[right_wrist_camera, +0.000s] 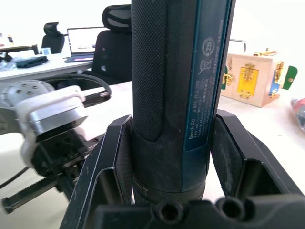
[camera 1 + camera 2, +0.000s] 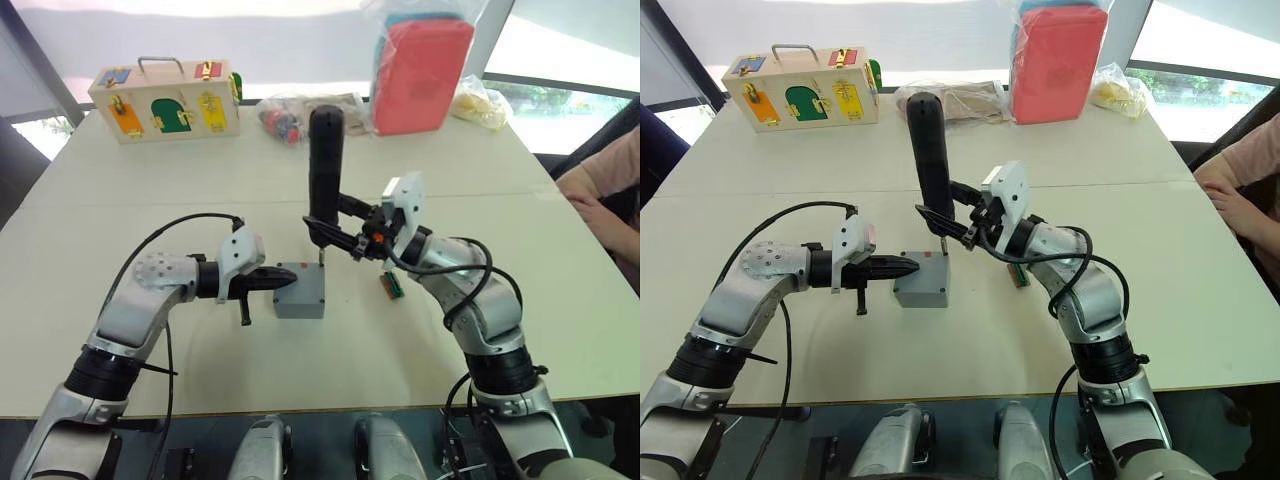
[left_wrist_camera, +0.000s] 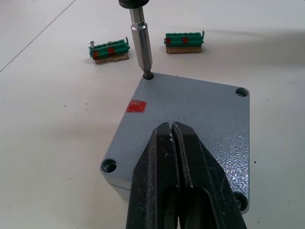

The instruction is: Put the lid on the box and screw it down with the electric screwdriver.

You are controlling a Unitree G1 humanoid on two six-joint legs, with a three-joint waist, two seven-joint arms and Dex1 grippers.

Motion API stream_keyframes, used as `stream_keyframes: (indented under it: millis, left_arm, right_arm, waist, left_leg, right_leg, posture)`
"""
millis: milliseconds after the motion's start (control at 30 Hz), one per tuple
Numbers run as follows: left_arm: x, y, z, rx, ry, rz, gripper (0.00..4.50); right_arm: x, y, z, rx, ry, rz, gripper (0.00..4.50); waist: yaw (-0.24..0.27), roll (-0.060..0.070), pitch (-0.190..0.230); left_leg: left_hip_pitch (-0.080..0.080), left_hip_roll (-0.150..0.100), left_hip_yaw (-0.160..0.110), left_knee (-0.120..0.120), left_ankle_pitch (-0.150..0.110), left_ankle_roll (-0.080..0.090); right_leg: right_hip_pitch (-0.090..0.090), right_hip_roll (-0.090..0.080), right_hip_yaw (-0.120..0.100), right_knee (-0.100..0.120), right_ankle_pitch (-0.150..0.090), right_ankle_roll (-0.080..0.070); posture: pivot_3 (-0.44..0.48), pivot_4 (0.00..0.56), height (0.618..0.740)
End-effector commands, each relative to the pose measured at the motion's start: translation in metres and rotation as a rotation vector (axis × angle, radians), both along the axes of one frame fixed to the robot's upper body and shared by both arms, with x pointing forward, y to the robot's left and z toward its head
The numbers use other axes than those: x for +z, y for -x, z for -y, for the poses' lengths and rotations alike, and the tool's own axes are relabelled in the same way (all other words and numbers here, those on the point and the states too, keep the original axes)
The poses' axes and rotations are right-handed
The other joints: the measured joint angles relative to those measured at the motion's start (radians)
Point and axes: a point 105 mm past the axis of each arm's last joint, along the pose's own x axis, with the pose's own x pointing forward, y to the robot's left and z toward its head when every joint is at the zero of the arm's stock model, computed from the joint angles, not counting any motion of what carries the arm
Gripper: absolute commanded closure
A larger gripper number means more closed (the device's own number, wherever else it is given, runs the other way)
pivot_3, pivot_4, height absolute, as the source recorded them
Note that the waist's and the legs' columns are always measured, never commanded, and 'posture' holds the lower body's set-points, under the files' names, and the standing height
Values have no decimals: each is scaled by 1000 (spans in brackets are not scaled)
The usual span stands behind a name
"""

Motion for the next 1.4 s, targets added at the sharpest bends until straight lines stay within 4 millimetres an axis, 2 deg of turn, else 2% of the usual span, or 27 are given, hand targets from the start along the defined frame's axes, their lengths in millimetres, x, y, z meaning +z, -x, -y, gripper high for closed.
stream_keyframes:
  millis: [33, 267, 633, 967, 1133, 1267, 1400]
  left_arm:
    - [-6, 1, -1, 6, -24, -19, 4500]
    - [-6, 2, -2, 10, -24, -18, 4500]
    - [-6, 2, -1, 6, -25, -16, 4500]
    - [-11, 4, -2, 1, -45, -18, 4500]
    - [-14, 4, -3, 5, -47, -28, 4500]
    - [-19, 5, -4, 6, -57, -35, 4500]
    - [-22, 6, -4, 5, -67, -37, 4500]
  right_arm:
    - [22, 6, -4, 24, -29, 101, 2660]
    - [9, 12, -5, 63, 17, 41, 2660]
    - [13, 12, -2, 64, 19, 36, 2660]
    - [-29, 1, 4, -26, 114, -61, 2660]
    - [-41, 1, 3, -46, 128, -107, 2660]
    - [-58, 0, 3, -86, 174, -162, 2660]
    - [-64, -2, 4, -112, 183, -194, 2660]
  waist:
    - [0, 0, 0]
    - [0, 0, 0]
    - [0, 0, 0]
    - [0, -1, -1]
    - [1, -1, -6]
    - [0, -1, -16]
    - [1, -2, -26]
  left_leg:
    - [0, 0, 0, 0, 0, 0]
    - [0, 0, 0, 0, 0, 0]
    - [0, 0, 0, 0, 0, 0]
    - [3, 0, 0, 0, 0, 0]
    - [5, 0, 0, 0, 0, 0]
    - [5, 0, 0, 0, 0, 0]
    - [7, 0, 0, -1, -1, 1]
  right_leg:
    - [0, 0, 0, 0, 0, 0]
    - [0, 0, 0, 0, 0, 0]
    - [0, 0, 0, 0, 0, 0]
    - [3, 0, 0, -1, 0, 0]
    - [5, 0, 0, -1, 0, 0]
    - [5, 0, 0, -1, 0, 0]
    - [8, 0, 0, -2, -1, 0]
  posture:
    - [0, 150, 730]
    - [0, 150, 730]
    - [0, 150, 730]
    - [0, 150, 730]
    - [0, 150, 730]
    - [0, 150, 730]
    - [0, 150, 730]
